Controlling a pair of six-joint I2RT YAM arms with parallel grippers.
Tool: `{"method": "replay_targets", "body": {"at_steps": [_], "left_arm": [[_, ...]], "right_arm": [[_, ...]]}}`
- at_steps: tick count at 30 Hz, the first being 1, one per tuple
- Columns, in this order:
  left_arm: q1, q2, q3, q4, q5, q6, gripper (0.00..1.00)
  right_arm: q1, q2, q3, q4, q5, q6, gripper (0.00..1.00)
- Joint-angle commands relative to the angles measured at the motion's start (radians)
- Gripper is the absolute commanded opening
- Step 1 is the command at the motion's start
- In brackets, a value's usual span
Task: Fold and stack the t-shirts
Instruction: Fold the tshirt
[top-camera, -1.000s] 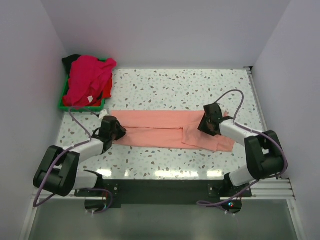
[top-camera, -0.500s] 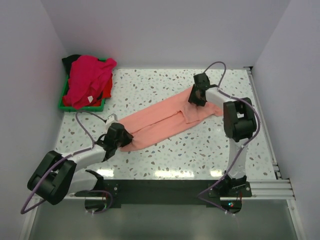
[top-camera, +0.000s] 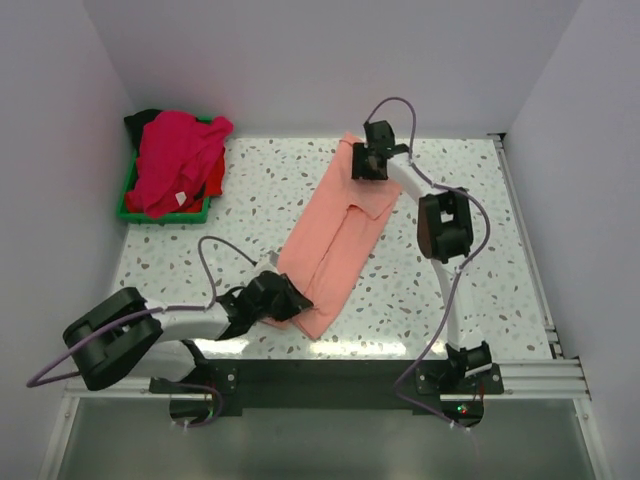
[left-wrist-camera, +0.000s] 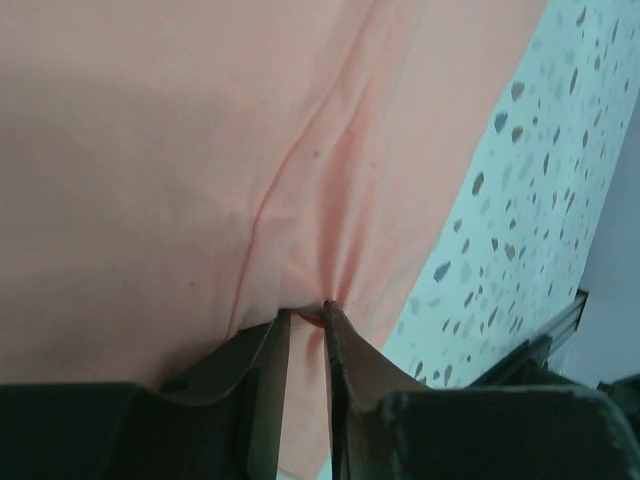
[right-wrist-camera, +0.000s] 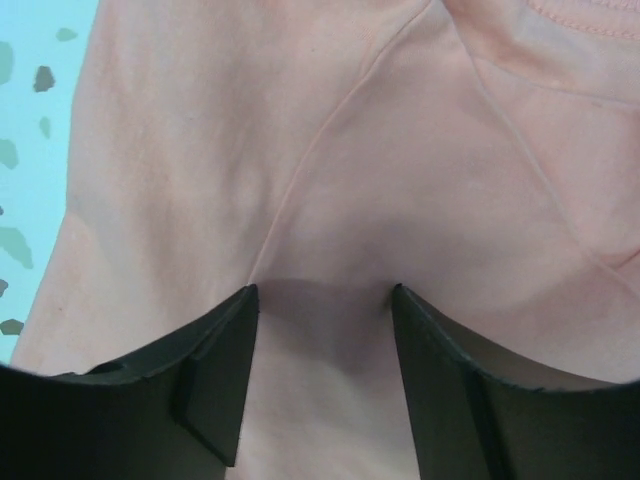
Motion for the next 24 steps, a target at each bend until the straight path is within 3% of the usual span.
{"method": "replay_targets", "body": {"at_steps": [1, 7, 12, 18, 24], "left_arm": [[-0.094, 0.084, 0.054, -0.089, 0.069, -0.027, 0.29], [-0.111, 0.031, 0.188, -0.196, 0.029, 0.126, 0.47], [-0.108, -0.011, 0.361, -0.449, -0.141, 0.319, 0.50], [-0.109, 0.066, 0.479, -0.612, -0.257, 0.496, 0.40], [-0.123, 0.144, 0.489, -0.618, -0.207, 0.560, 0.27]], "right_arm": [[0.051, 0.062, 0.101, -0.083, -0.046, -0.122, 0.62], [0.068, 0.000, 0.140, -0.096, -0.011, -0.150, 0.78], [0.068, -0.135, 0.068, -0.083, 0.023, -0.115, 0.87], [0.074, -0.285, -0.098, -0.087, 0.062, -0.029, 0.87], [0.093, -0.378, -0.325, -0.019, 0.066, 0.028, 0.85]]}}
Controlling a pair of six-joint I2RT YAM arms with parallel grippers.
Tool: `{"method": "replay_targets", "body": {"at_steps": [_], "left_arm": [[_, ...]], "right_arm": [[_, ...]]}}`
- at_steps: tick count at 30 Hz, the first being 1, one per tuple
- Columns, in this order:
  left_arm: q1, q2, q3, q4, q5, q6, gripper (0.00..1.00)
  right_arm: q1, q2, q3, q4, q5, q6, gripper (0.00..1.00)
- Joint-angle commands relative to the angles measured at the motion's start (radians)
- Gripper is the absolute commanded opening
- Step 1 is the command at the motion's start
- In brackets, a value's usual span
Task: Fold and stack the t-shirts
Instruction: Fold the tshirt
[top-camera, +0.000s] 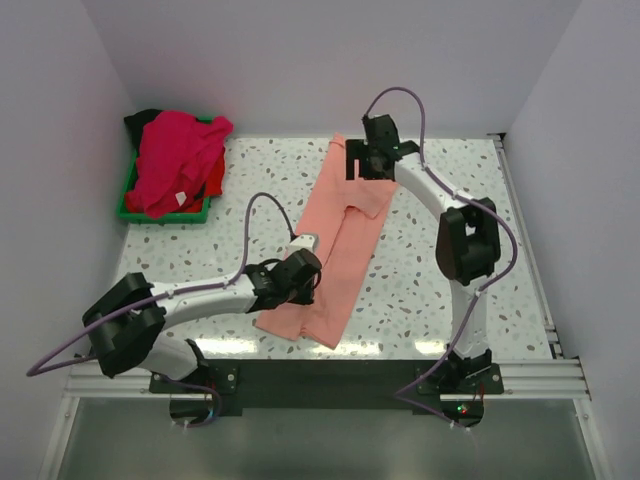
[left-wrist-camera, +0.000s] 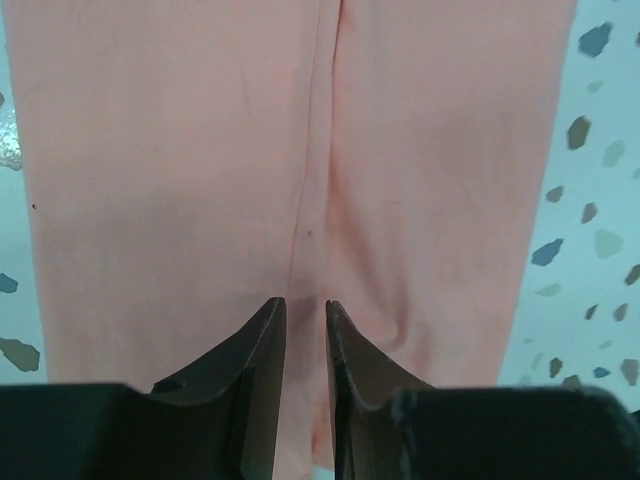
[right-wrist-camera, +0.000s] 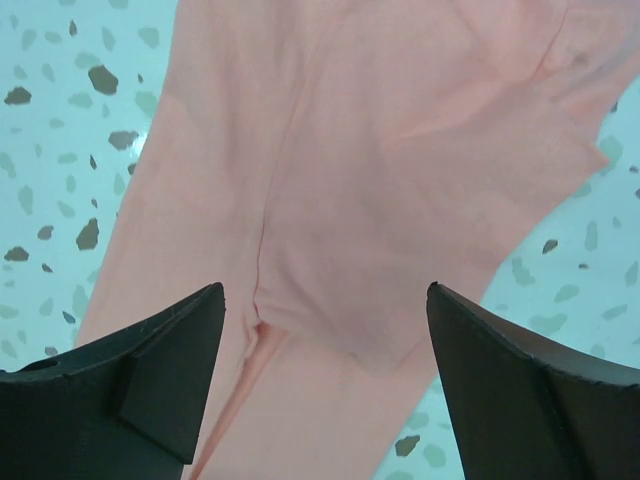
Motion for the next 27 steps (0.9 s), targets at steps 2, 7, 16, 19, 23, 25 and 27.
{"method": "replay_targets", "body": {"at_steps": [2, 7, 16, 19, 23, 25, 27], "left_arm": [[-0.029, 0.044, 0.017, -0.049, -0.005, 0.086, 0.27], [-0.067, 0.079, 0.005, -0.051, 0.010, 0.083, 0.26], [-0.128, 0.117, -0.006, -0.028, 0.045, 0.041, 0.33], [-0.128, 0.127, -0.002, -0.006, 0.055, 0.037, 0.35], [-0.125, 0.148, 0.032, 0.029, 0.072, 0.037, 0.39], [-0.125, 0.165, 0.044, 0.050, 0.087, 0.035, 0.40], [-0.119, 0.180, 0.063, 0.083, 0.114, 0.031, 0.42]], "right_arm": [[0.013, -0.036, -0.125, 0.053, 0.012, 0.062, 0.84], [0.013, 0.019, -0.133, 0.064, -0.019, 0.068, 0.83], [0.003, 0.197, 0.035, 0.025, -0.022, 0.019, 0.83], [-0.001, 0.271, 0.127, 0.002, -0.023, -0.006, 0.83], [0.000, 0.332, 0.251, -0.001, -0.029, -0.042, 0.84], [-0.001, 0.360, 0.287, 0.008, -0.040, -0.058, 0.84], [-0.001, 0.377, 0.330, 0.031, -0.046, -0.084, 0.86]]}}
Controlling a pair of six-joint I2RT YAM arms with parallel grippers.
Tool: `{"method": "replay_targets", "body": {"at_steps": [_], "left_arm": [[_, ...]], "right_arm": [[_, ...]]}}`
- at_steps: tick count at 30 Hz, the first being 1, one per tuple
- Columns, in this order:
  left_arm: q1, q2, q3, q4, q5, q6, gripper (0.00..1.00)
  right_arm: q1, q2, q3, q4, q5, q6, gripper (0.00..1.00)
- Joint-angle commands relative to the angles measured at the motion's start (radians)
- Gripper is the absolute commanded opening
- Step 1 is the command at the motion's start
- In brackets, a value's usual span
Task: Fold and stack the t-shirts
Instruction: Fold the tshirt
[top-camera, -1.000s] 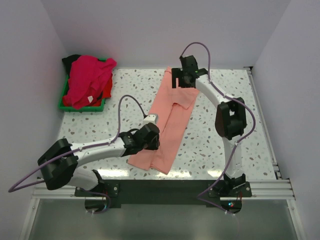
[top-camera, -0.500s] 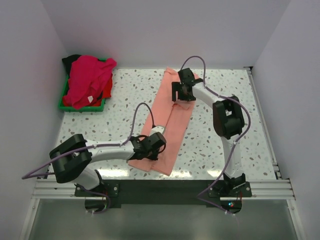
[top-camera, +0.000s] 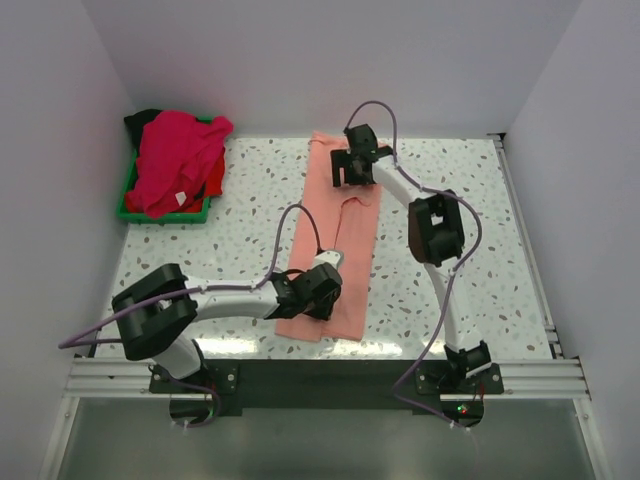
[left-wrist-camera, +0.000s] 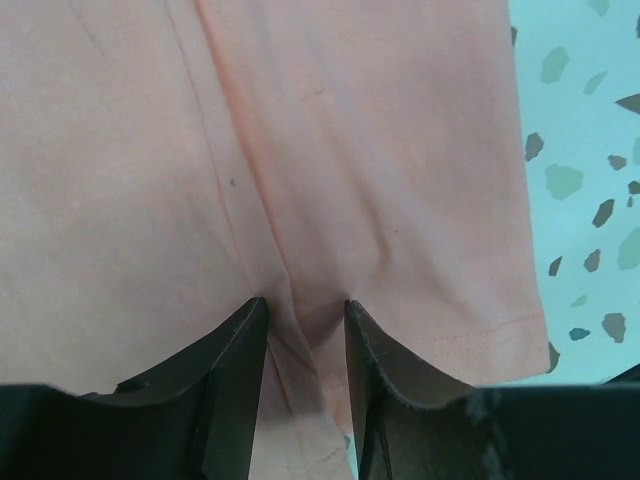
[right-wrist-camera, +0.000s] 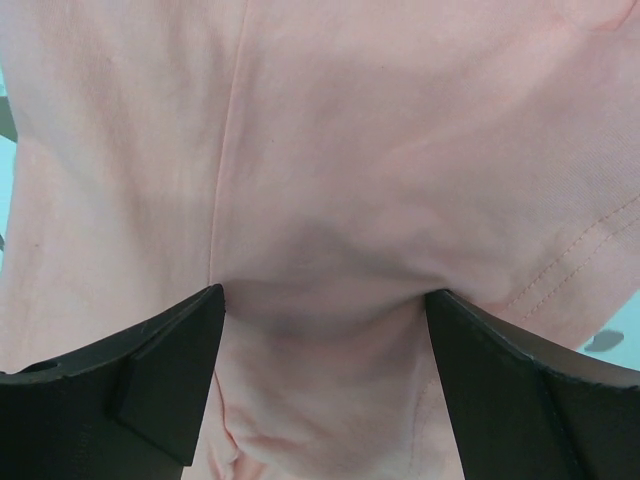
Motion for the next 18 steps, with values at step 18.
{"method": "replay_targets", "body": {"at_steps": [18], "left_arm": [[0.068, -0.169, 0.096, 0.035, 0.090, 0.004, 0.52]], "right_arm": [[-0.005, -0.162, 0.126, 0.018, 0.024, -0.082, 0.96]]}}
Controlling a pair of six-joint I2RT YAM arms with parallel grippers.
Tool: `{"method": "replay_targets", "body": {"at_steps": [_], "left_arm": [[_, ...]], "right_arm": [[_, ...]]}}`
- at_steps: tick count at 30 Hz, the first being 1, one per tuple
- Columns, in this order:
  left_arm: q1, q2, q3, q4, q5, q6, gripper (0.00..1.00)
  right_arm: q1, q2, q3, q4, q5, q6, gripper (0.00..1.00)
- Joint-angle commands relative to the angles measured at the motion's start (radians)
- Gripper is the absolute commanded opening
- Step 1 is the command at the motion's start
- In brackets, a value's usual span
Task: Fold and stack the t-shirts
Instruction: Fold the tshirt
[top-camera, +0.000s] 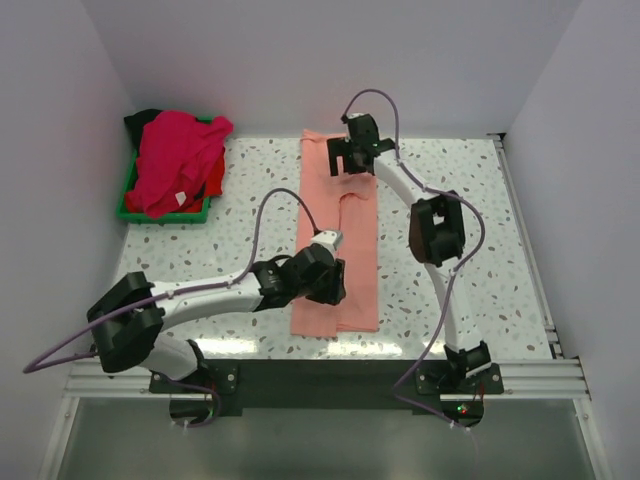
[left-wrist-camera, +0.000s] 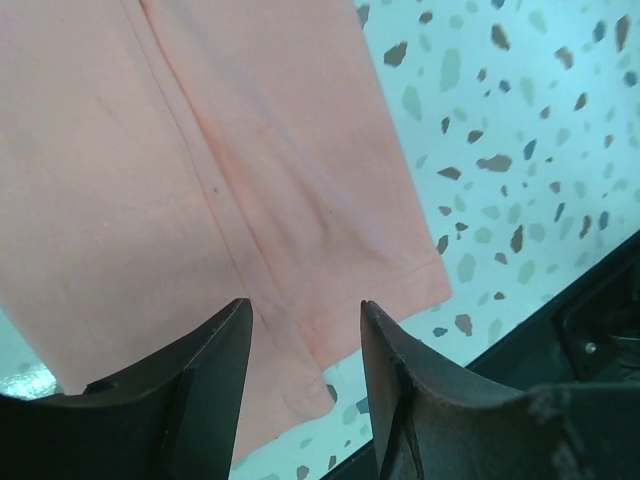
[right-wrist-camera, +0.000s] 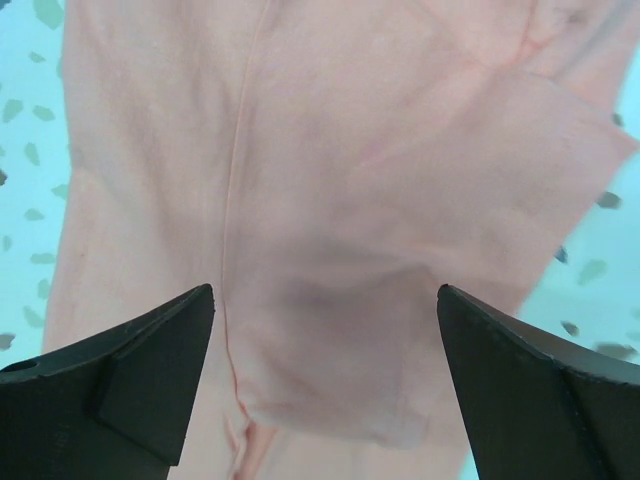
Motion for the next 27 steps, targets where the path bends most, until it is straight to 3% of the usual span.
{"method": "replay_targets", "body": {"at_steps": [1, 3, 6, 7, 10, 16, 17, 21, 27], "left_arm": [[0.038, -0.103, 0.017, 0.004, -0.007, -0.001, 0.52], [0.055, -0.161, -0.002, 0.007, -0.011, -0.007, 0.52], [0.103, -0.259, -0.071, 0.018, -0.022, -0.038, 0.52], [0.132, -0.284, -0.111, 0.026, -0.022, -0.054, 0.52], [0.166, -0.371, -0.173, 0.018, -0.049, -0.085, 0.52], [0.175, -0.440, -0.275, 0.003, -0.080, -0.137, 0.49], [0.175, -0.443, -0.292, 0.010, -0.076, -0.147, 0.48], [0.175, -0.466, -0.393, 0.041, -0.068, -0.193, 0.45], [0.175, -0.431, -0.434, 0.076, -0.016, -0.199, 0.45]], "right_arm": [[-0.007, -0.232, -0.040, -0.025, 0.056, 0.020, 0.97], [-0.007, -0.347, -0.104, -0.070, 0.073, 0.063, 0.97], [-0.002, -0.573, -0.374, -0.044, 0.064, 0.171, 0.96], [0.004, -0.634, -0.546, -0.023, 0.040, 0.204, 0.96], [0.048, -0.845, -0.863, 0.078, 0.018, 0.314, 0.90], [0.214, -1.103, -1.323, 0.151, 0.021, 0.452, 0.67], [0.240, -1.158, -1.373, 0.168, -0.006, 0.469, 0.62], [0.280, -1.324, -1.600, 0.160, -0.031, 0.528, 0.59], [0.312, -1.472, -1.674, 0.057, -0.043, 0.534, 0.55]]}}
